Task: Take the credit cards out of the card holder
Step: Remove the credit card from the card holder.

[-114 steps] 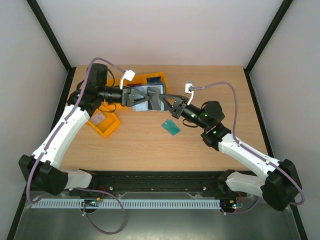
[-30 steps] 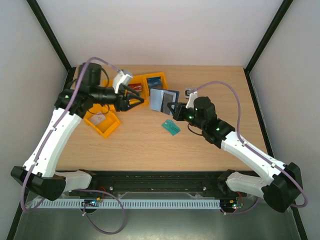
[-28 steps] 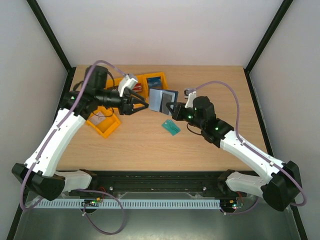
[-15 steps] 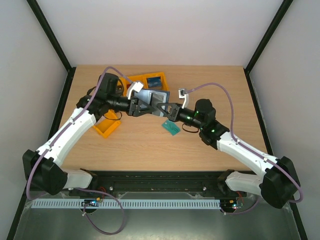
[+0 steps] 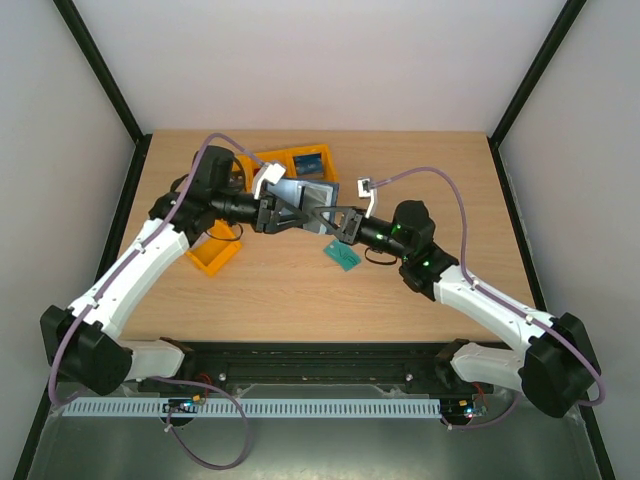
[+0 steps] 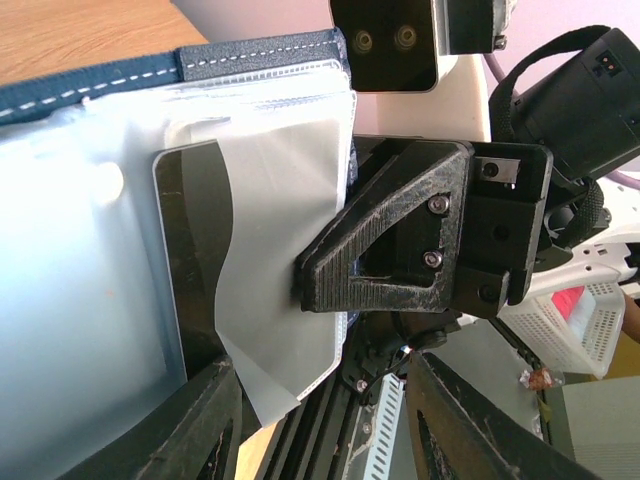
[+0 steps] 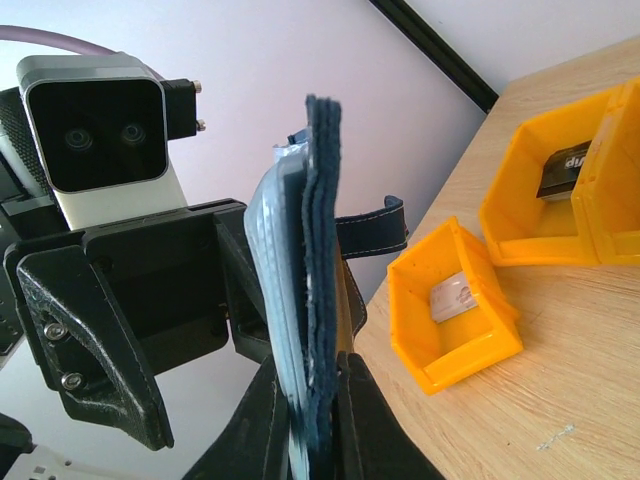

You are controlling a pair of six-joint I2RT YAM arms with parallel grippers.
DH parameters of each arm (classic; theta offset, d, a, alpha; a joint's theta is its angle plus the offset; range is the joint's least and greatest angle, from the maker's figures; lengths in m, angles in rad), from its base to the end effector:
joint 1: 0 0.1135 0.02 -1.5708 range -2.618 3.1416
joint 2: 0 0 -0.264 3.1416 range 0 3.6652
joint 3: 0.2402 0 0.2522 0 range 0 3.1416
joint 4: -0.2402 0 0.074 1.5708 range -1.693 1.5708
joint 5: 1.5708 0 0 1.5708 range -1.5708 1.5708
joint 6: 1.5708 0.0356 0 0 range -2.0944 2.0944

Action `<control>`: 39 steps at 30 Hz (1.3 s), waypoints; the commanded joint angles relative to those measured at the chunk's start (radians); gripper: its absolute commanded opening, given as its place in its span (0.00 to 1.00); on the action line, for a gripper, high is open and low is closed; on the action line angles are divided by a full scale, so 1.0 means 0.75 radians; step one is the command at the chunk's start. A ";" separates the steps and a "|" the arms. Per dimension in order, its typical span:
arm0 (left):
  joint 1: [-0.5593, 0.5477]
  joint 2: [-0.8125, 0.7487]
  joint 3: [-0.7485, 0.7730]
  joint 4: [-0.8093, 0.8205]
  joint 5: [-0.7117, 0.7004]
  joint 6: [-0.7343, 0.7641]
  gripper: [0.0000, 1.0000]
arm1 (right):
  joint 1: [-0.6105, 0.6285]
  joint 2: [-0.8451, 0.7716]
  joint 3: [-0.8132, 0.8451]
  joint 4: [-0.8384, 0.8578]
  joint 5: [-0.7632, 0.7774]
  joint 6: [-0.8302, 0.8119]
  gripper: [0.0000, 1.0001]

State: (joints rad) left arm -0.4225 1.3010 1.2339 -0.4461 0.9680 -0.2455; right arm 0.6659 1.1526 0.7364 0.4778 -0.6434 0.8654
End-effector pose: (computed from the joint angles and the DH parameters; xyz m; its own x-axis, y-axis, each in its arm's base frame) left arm 0.2435 -0.1416 0.3651 -0.6499 0.1411 -0.7468 0.7516 0.2651 -0.6040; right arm 0.1939 0.1795 0.3169 -0.7034 0.2220 -0.6752 -0.6626 0.1391 0.7360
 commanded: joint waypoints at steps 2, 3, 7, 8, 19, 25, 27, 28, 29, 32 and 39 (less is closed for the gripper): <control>0.006 -0.008 -0.013 -0.010 -0.052 0.020 0.48 | 0.013 -0.084 0.017 0.226 -0.124 0.021 0.02; 0.009 -0.010 -0.013 -0.011 -0.053 0.021 0.48 | 0.014 -0.087 0.018 0.227 -0.125 0.020 0.02; 0.015 -0.018 -0.015 -0.018 -0.062 0.029 0.48 | 0.014 -0.098 0.013 0.223 -0.125 0.020 0.02; 0.015 -0.019 -0.015 -0.020 -0.063 0.033 0.48 | 0.014 -0.102 0.011 0.223 -0.123 0.019 0.02; 0.015 -0.030 -0.035 -0.018 -0.119 0.034 0.48 | 0.014 -0.178 -0.001 0.183 -0.095 -0.014 0.02; -0.002 -0.035 -0.044 -0.011 -0.063 0.039 0.47 | 0.013 -0.193 -0.017 0.181 -0.073 -0.016 0.02; -0.013 -0.030 -0.038 -0.011 -0.022 0.043 0.47 | 0.014 -0.177 -0.014 0.179 -0.078 -0.017 0.02; -0.019 -0.029 -0.030 -0.010 0.007 0.043 0.46 | 0.014 -0.170 -0.013 0.180 -0.077 -0.016 0.02; -0.024 -0.028 -0.022 -0.010 0.040 0.045 0.46 | 0.014 -0.163 -0.014 0.180 -0.075 -0.014 0.02; -0.033 -0.026 0.011 -0.027 0.105 0.057 0.45 | 0.013 -0.154 -0.017 0.191 -0.065 -0.013 0.02; -0.033 -0.002 0.094 -0.075 0.273 0.028 0.39 | 0.014 -0.144 -0.020 0.187 -0.049 -0.020 0.02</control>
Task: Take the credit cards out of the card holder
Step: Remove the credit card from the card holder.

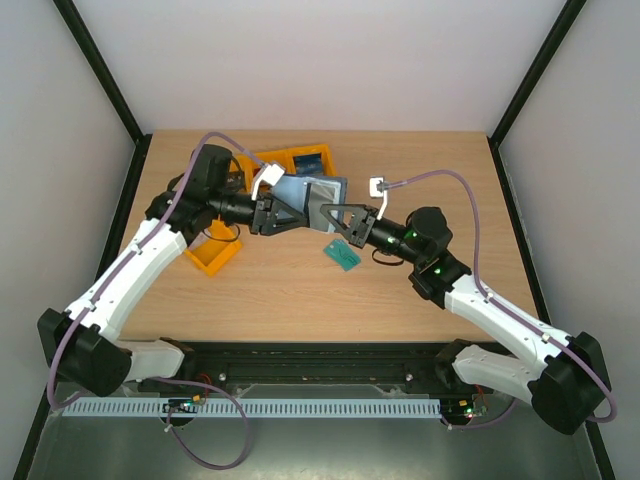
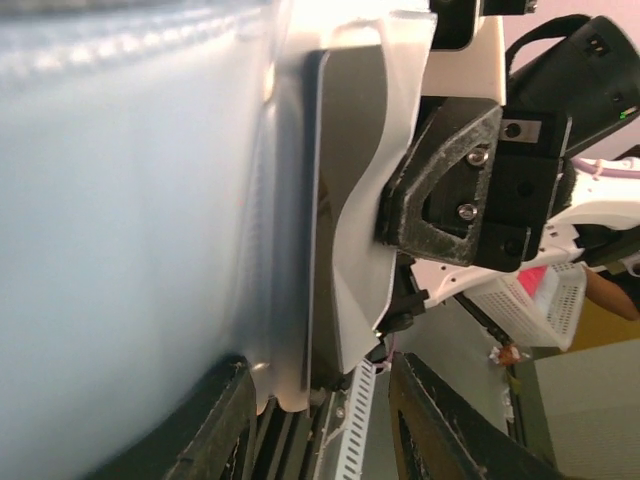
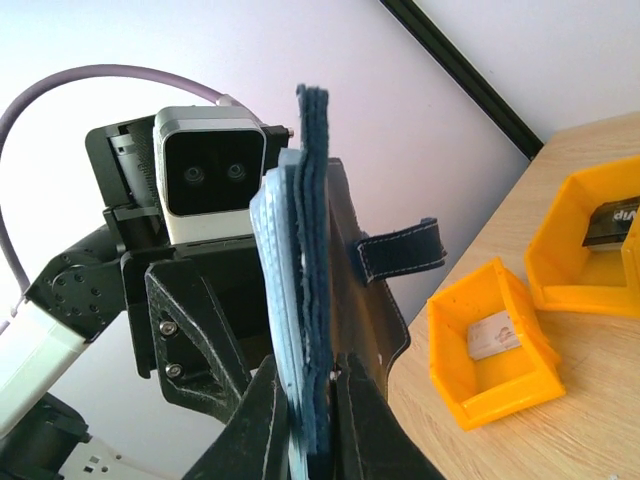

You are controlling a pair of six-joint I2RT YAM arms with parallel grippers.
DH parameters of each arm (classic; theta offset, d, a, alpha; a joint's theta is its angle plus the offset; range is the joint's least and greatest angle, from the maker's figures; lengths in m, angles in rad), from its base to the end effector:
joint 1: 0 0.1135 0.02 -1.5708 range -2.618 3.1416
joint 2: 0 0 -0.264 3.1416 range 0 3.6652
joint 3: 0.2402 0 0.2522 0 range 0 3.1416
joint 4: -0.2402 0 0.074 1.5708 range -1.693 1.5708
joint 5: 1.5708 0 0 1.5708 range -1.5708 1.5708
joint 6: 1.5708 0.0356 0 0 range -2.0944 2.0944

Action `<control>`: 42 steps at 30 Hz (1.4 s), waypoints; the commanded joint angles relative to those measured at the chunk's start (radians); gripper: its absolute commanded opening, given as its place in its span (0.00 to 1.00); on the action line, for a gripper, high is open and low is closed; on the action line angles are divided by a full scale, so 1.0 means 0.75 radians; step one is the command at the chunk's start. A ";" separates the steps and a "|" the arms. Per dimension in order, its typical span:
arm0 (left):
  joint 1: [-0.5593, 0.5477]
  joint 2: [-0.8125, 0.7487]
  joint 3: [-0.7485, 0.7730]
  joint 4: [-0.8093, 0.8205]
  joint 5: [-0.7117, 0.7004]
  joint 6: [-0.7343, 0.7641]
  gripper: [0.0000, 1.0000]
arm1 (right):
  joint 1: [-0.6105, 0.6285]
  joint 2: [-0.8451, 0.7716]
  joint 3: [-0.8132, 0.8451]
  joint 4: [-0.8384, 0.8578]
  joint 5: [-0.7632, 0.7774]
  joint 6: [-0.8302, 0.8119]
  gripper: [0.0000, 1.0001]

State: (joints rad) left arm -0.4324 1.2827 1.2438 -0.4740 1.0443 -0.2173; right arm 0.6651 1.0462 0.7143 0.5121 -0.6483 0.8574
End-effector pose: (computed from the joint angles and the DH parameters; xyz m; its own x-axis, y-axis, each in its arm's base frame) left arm 0.2342 -0.1420 0.3720 -0.6279 0.1705 -0.7594 0.7775 0.1816 -0.6021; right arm 0.1753 0.1648 0.3373 -0.6331 0.2694 -0.7256 -0.7344 0.0869 0.6731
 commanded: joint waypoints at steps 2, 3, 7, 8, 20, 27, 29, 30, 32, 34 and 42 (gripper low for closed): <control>-0.022 0.024 0.117 -0.046 0.186 -0.024 0.38 | 0.015 -0.004 0.014 0.133 -0.045 -0.016 0.02; -0.024 0.025 0.133 -0.050 0.184 -0.026 0.38 | 0.015 -0.006 0.017 0.128 -0.044 -0.024 0.02; -0.075 0.040 0.175 -0.097 0.052 0.026 0.37 | 0.015 -0.001 0.030 0.120 -0.038 -0.033 0.02; -0.085 0.047 0.183 -0.105 0.026 0.032 0.36 | 0.015 -0.001 0.033 0.121 -0.039 -0.033 0.02; -0.088 0.067 0.173 -0.062 0.067 -0.004 0.26 | 0.014 0.005 0.034 0.150 -0.074 -0.020 0.02; -0.142 0.086 0.178 -0.031 0.106 -0.012 0.32 | 0.015 0.034 0.033 0.206 0.034 0.025 0.02; -0.147 0.095 0.185 0.000 0.104 -0.042 0.31 | 0.015 0.057 0.021 0.294 0.070 0.088 0.02; -0.147 0.098 0.189 0.014 0.081 -0.061 0.29 | 0.015 0.070 0.010 0.358 0.086 0.127 0.02; -0.146 0.105 0.199 0.023 -0.002 -0.081 0.24 | 0.024 0.096 -0.011 0.456 0.123 0.196 0.02; -0.145 0.116 0.204 0.033 -0.063 -0.097 0.18 | 0.050 0.112 -0.017 0.478 0.167 0.204 0.02; -0.035 0.092 0.190 0.136 -0.055 -0.221 0.02 | 0.071 0.066 -0.082 0.409 0.249 0.161 0.02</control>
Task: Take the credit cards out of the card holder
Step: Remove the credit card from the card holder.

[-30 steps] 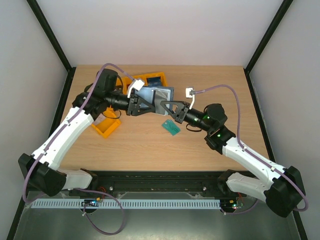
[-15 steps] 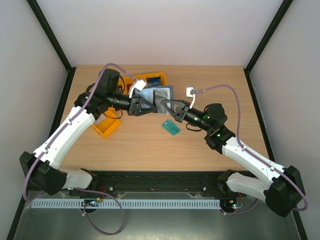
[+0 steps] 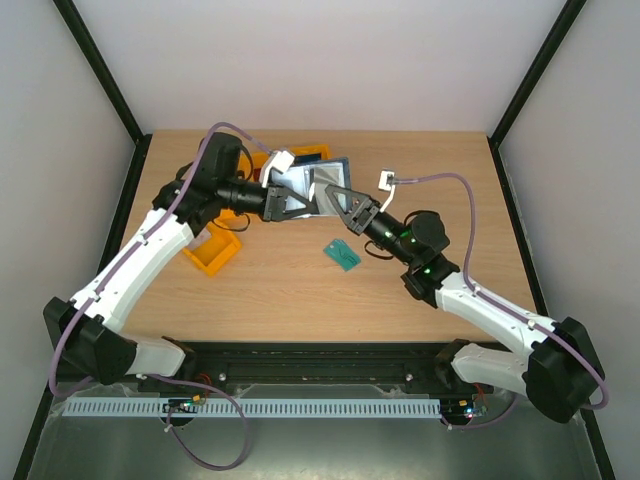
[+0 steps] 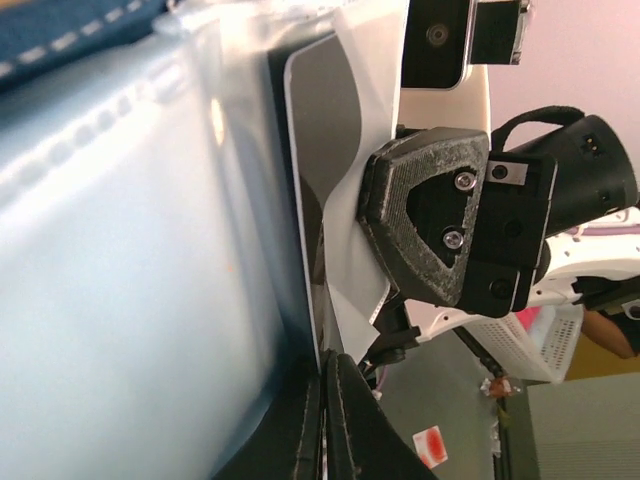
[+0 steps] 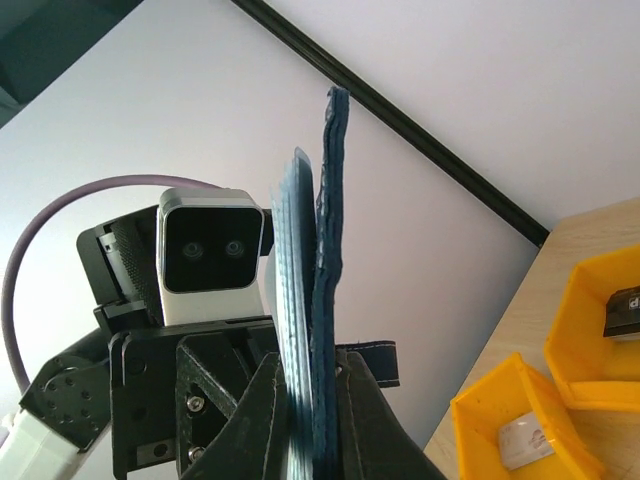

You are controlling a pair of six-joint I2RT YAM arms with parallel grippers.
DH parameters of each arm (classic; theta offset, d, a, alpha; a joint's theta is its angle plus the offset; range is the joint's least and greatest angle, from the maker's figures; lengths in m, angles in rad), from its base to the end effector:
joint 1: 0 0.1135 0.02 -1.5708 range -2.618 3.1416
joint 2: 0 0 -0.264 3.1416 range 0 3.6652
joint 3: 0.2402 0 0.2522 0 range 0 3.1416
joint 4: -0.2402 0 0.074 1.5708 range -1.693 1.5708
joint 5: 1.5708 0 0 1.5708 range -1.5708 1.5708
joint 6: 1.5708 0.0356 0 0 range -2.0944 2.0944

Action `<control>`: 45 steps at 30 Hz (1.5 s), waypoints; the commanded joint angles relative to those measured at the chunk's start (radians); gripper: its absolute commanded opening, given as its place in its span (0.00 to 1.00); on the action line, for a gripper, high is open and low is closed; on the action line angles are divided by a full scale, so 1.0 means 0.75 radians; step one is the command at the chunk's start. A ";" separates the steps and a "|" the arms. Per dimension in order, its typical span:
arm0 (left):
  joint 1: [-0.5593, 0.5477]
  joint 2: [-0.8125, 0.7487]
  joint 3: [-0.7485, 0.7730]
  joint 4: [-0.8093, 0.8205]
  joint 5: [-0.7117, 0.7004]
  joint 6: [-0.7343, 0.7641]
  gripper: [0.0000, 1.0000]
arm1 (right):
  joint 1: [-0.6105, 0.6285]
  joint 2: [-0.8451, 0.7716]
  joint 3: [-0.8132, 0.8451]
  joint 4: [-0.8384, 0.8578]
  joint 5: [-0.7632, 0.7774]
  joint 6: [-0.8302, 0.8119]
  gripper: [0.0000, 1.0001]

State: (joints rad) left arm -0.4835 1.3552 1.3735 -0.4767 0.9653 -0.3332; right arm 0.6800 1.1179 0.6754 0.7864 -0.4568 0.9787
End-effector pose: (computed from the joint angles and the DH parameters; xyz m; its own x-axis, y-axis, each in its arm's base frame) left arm 0.2448 -0.1616 0.3941 -0.6703 0.1417 -0.7284 0.7388 0.2196 -0.6371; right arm 0.1855 0.1702 0.3359 -0.5899 0.4807 -0.6488 -0.7127 0.0678 0.6982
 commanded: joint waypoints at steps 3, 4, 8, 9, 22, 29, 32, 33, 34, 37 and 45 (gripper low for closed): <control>0.058 -0.025 -0.013 0.131 0.064 -0.039 0.02 | 0.050 -0.064 -0.028 -0.029 -0.004 -0.040 0.02; 0.062 -0.029 -0.015 0.116 0.066 -0.015 0.02 | 0.047 -0.074 -0.022 -0.055 -0.011 -0.058 0.02; 0.066 -0.050 0.023 -0.016 0.019 0.192 0.02 | 0.043 -0.098 0.029 -0.200 -0.084 -0.161 0.13; 0.066 -0.053 0.039 -0.052 0.008 0.241 0.02 | 0.042 -0.102 0.036 -0.226 -0.102 -0.179 0.15; 0.066 -0.078 0.113 -0.339 -0.028 0.578 0.02 | 0.025 -0.166 0.035 -0.260 -0.193 -0.219 0.03; 0.096 -0.099 0.097 -0.443 -0.179 0.758 0.02 | 0.001 -0.199 0.038 -0.349 -0.170 -0.259 0.02; 0.113 -0.114 0.074 -0.459 -0.241 0.804 0.02 | -0.009 -0.213 0.048 -0.416 -0.137 -0.294 0.02; 0.119 -0.118 0.063 -0.460 -0.251 0.819 0.02 | -0.012 -0.216 0.048 -0.434 -0.131 -0.300 0.02; 0.125 -0.121 0.051 -0.460 -0.255 0.827 0.02 | -0.015 -0.216 0.048 -0.437 -0.131 -0.302 0.02; 0.133 -0.126 0.021 -0.454 -0.238 0.831 0.02 | -0.017 -0.210 0.053 -0.435 -0.146 -0.299 0.02; 0.146 -0.134 0.022 -0.376 0.049 0.732 0.02 | -0.017 -0.157 0.068 -0.330 -0.341 -0.270 0.02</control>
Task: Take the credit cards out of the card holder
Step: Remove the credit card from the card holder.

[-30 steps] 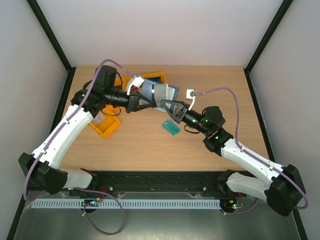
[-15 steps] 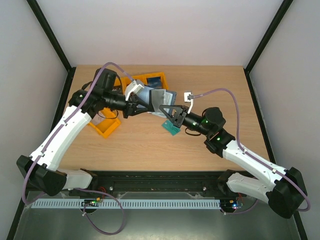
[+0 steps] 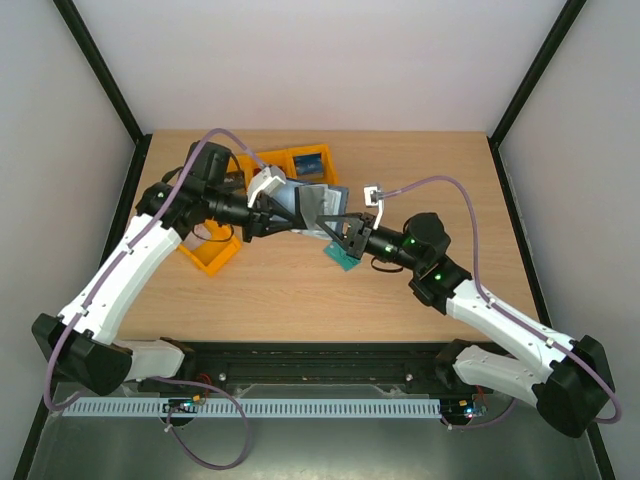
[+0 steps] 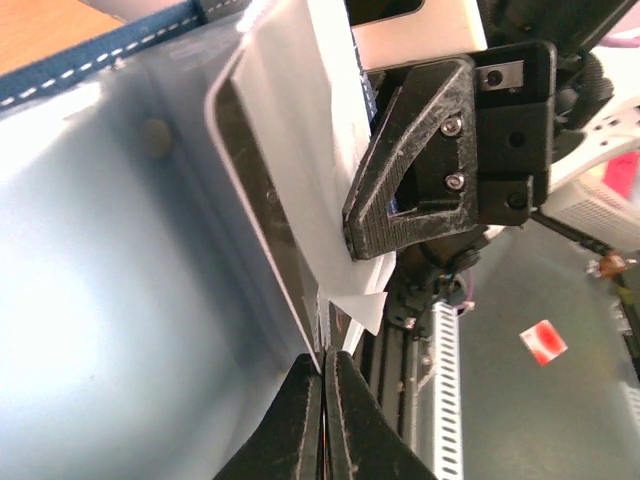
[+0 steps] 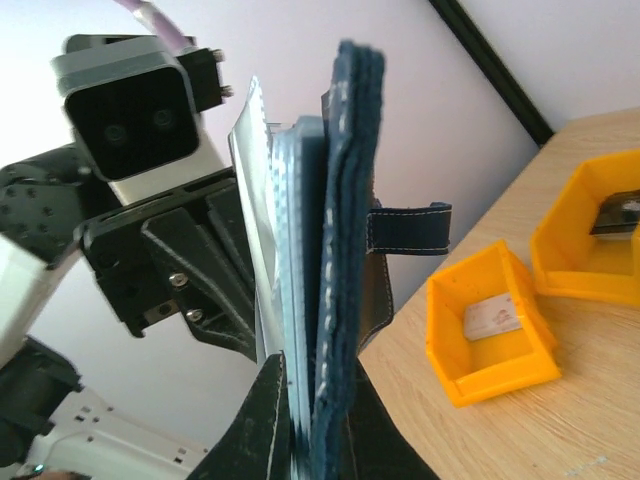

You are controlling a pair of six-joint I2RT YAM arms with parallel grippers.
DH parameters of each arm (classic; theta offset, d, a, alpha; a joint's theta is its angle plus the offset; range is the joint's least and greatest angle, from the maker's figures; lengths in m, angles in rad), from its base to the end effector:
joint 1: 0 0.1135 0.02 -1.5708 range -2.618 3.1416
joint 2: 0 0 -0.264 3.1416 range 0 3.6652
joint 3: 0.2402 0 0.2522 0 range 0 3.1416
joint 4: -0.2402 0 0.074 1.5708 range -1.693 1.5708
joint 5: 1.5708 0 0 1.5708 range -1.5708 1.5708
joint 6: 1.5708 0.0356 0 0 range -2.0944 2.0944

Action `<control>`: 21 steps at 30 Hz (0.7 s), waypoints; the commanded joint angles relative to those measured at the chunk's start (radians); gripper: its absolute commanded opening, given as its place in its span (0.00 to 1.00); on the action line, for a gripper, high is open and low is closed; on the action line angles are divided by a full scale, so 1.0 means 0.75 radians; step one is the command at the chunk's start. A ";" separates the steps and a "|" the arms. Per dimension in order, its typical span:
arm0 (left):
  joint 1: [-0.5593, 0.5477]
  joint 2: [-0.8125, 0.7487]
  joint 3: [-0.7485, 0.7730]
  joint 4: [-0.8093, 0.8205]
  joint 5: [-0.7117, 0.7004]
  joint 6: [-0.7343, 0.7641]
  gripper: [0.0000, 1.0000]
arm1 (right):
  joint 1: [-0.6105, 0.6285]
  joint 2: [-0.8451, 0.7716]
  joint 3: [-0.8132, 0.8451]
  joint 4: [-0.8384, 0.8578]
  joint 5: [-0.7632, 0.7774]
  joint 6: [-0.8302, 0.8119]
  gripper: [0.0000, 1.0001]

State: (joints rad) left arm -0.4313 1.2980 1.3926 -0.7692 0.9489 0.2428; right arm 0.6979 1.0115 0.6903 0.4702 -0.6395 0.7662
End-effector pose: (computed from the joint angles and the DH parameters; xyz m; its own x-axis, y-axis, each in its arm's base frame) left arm 0.2251 -0.1354 0.3914 -0.3536 0.3169 -0.8801 0.9325 0.1933 -0.3050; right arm 0.1647 0.1658 0.3321 -0.5891 0.2321 -0.7740 -0.7762 0.1036 0.6219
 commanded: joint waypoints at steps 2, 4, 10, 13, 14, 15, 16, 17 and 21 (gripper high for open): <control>0.074 -0.053 0.004 0.093 0.157 -0.116 0.07 | -0.041 0.026 0.060 0.132 -0.152 0.042 0.02; 0.074 -0.045 0.008 0.142 0.183 -0.177 0.23 | -0.041 0.049 0.063 0.174 -0.173 0.067 0.02; 0.071 -0.036 -0.022 0.211 0.184 -0.255 0.18 | -0.041 0.058 0.061 0.221 -0.182 0.081 0.02; 0.059 -0.032 -0.035 0.235 0.185 -0.283 0.28 | -0.041 0.062 0.060 0.234 -0.189 0.087 0.02; 0.055 -0.028 -0.039 0.239 0.178 -0.292 0.30 | -0.041 0.062 0.059 0.241 -0.193 0.091 0.02; 0.052 -0.024 -0.046 0.241 0.171 -0.297 0.31 | -0.041 0.061 0.058 0.252 -0.202 0.095 0.02; 0.052 -0.021 -0.052 0.243 0.164 -0.302 0.32 | -0.041 0.059 0.056 0.264 -0.213 0.099 0.02; 0.050 -0.021 -0.059 0.252 0.160 -0.307 0.32 | -0.041 0.054 0.054 0.279 -0.221 0.104 0.02; 0.009 -0.006 -0.057 0.304 0.157 -0.360 0.29 | -0.041 0.052 0.052 0.289 -0.222 0.105 0.02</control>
State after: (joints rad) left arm -0.3965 1.2861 1.3563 -0.5911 1.0630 0.0154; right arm 0.6662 1.0607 0.7078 0.5838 -0.7681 0.8360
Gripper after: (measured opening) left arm 0.302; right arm 0.050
